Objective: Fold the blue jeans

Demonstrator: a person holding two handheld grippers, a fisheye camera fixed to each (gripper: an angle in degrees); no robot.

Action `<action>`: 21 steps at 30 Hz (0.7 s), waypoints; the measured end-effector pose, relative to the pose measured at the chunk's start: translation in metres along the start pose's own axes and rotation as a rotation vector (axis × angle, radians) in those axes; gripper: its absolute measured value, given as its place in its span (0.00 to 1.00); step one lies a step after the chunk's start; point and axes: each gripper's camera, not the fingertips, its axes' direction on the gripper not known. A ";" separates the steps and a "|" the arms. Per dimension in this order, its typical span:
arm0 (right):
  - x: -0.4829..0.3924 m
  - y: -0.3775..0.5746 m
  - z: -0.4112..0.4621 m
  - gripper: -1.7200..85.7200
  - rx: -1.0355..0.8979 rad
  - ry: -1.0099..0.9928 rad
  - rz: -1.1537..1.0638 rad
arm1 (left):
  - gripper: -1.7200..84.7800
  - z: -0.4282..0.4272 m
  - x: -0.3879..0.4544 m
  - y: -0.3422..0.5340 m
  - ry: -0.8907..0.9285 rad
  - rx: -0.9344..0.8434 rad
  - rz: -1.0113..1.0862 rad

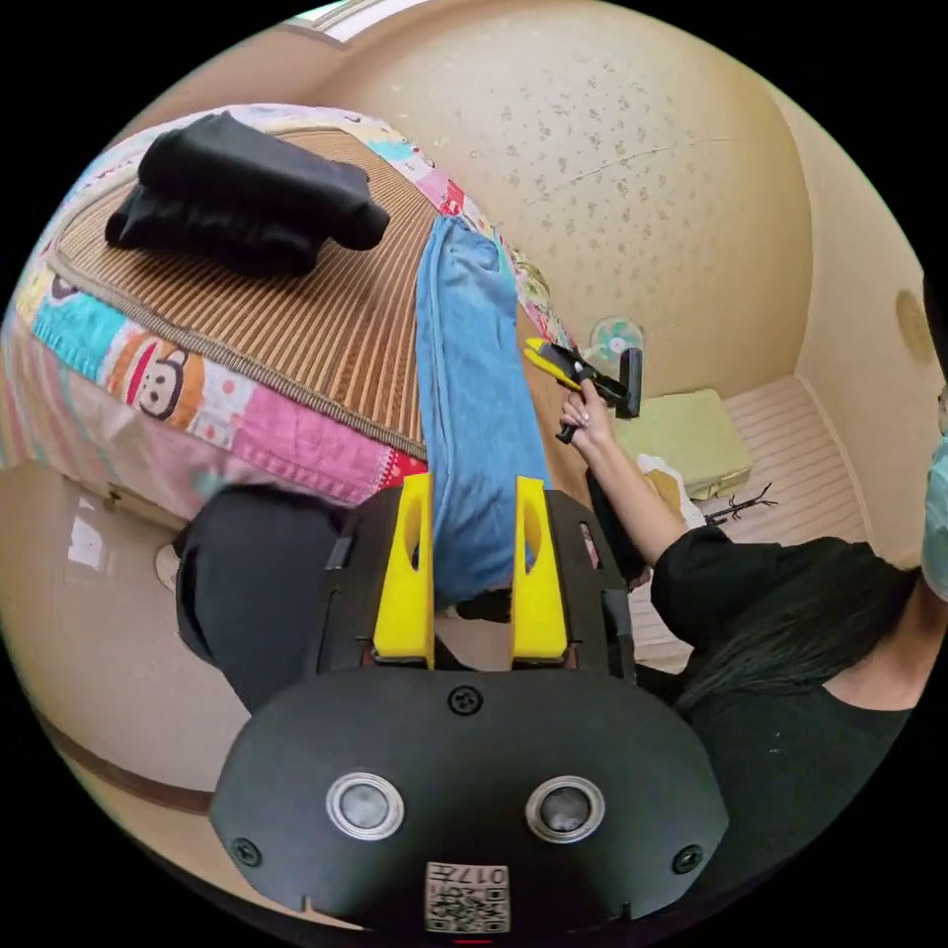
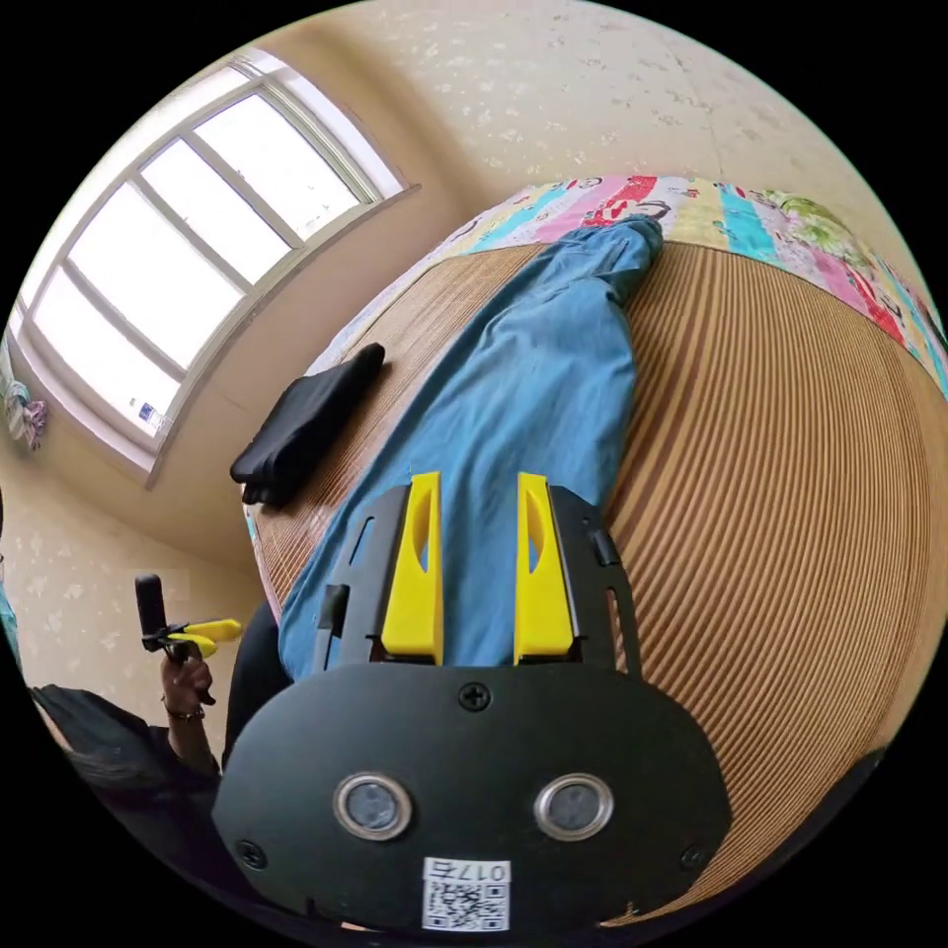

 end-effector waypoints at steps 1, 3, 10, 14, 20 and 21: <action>0.000 0.033 -0.003 0.16 -0.019 -0.010 0.024 | 0.16 0.015 0.007 -0.017 -0.023 -0.005 0.046; -0.003 0.073 0.004 0.16 -0.088 -0.016 0.065 | 0.15 0.043 0.014 -0.035 -0.095 -0.029 0.080; -0.040 0.150 -0.023 0.06 -0.162 0.090 -0.131 | 0.06 0.122 0.030 0.006 0.008 -0.174 -0.085; -0.023 0.175 -0.050 0.07 -0.222 0.035 -0.086 | 0.06 0.122 0.046 0.056 -0.015 -0.139 -0.129; 0.010 0.193 -0.054 0.11 -0.104 -0.014 0.051 | 0.10 0.120 0.060 0.059 -0.035 -0.048 -0.049; 0.013 0.193 -0.048 0.11 -0.091 -0.055 0.072 | 0.10 0.122 0.063 0.054 -0.056 -0.037 -0.024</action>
